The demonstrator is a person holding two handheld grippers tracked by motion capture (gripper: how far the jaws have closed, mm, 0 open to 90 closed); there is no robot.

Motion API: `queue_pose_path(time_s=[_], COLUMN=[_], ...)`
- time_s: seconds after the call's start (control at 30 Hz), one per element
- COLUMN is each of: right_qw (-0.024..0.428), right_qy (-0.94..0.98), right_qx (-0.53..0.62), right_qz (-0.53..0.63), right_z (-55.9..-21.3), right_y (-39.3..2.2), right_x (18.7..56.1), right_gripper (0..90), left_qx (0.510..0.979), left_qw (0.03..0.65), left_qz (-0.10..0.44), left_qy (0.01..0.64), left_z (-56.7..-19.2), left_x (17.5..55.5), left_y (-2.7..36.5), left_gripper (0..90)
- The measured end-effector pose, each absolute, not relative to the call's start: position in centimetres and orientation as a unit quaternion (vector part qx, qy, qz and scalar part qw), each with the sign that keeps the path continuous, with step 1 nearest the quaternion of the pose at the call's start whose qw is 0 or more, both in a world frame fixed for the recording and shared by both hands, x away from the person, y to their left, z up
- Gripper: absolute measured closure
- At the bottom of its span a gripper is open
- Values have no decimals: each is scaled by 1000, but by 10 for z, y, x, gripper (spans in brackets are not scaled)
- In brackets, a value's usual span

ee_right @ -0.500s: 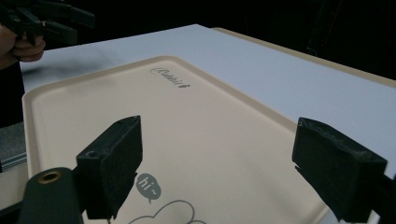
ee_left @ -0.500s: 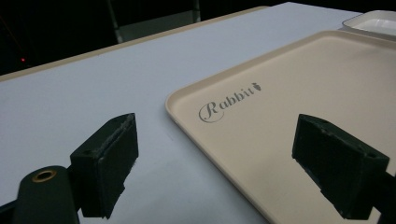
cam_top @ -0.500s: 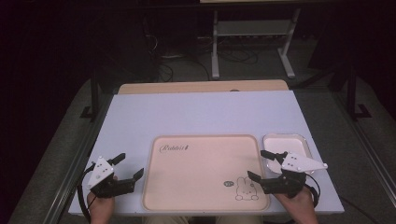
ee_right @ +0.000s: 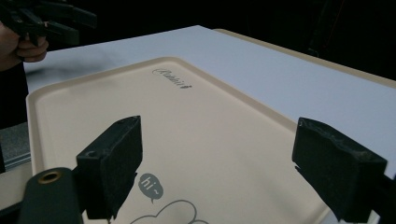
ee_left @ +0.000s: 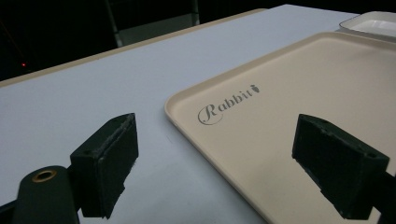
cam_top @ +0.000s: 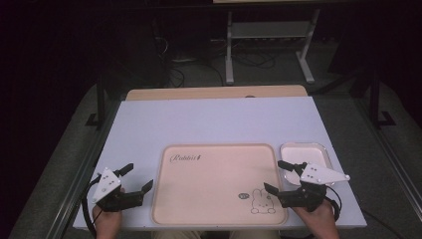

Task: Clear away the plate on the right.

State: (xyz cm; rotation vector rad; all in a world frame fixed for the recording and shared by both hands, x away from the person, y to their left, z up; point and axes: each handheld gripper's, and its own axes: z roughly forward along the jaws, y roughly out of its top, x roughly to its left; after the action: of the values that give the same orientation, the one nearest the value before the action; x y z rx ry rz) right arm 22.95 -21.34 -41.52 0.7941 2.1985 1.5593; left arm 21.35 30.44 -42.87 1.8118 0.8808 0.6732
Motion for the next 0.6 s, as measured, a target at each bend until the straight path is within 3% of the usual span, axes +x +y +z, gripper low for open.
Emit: queue_pose_path(time_s=[0.6], right_qw=[170], right_qy=[768], right_qx=[274], right_qz=[553], right_z=[-410], right_y=[-224], right_x=[223], right_gripper=[147], left_qx=[741], left_qw=[492], left_qz=[284], left_qy=[357], left_z=[-426], left_x=[210], left_y=[307], left_gripper=[139])
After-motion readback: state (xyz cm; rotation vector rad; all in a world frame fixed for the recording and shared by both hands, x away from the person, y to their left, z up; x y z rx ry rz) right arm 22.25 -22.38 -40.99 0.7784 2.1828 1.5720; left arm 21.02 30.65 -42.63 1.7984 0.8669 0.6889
